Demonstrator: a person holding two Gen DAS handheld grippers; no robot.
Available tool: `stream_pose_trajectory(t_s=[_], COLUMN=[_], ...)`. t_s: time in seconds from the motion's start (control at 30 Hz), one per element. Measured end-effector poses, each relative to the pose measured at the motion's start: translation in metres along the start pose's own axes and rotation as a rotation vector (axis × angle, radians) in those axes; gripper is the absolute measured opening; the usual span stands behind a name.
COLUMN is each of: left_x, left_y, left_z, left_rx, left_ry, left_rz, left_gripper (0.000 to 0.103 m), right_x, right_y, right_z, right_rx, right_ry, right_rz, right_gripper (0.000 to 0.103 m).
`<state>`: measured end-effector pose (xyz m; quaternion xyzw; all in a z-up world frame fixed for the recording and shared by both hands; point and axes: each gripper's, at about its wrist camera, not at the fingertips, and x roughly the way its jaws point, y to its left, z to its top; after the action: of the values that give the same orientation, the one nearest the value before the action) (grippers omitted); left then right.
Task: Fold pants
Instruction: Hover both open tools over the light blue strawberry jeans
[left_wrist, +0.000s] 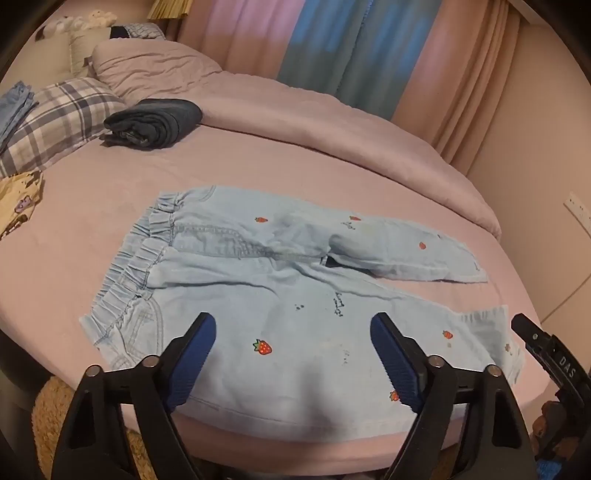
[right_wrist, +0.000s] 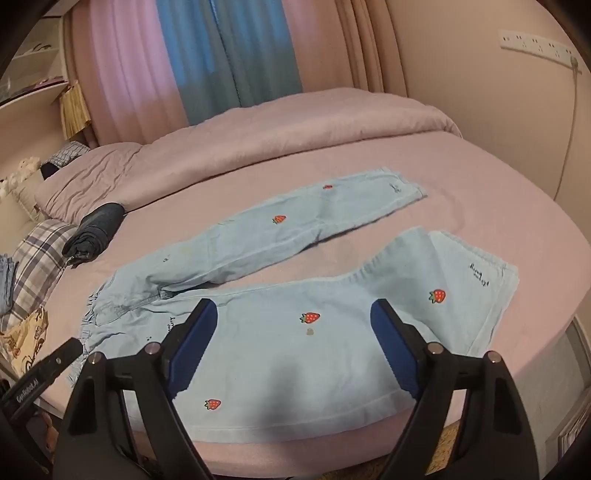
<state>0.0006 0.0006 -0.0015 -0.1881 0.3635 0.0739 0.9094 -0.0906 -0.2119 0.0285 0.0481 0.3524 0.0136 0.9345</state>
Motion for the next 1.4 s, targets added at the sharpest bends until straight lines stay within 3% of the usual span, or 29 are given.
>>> stream_pose_trajectory(t_s=[0.43,1.4], left_x=[0.013,0.023], left_y=[0.013,0.018], left_z=[-0.004,-0.008], left_rx=[-0.036,-0.075], left_ry=[0.047,0.115], left_rz=[0.000,-0.002], left_gripper=[0.081,0.076], right_x=[0.016,0.020], right_y=[-0.007,-0.029], right_z=[-0.001,0.000], right_rx=[0.034,0.071], right_ry=[0.049,0.051], right_rz=[-0.020,-0.079], right_gripper=[0.082,0.082])
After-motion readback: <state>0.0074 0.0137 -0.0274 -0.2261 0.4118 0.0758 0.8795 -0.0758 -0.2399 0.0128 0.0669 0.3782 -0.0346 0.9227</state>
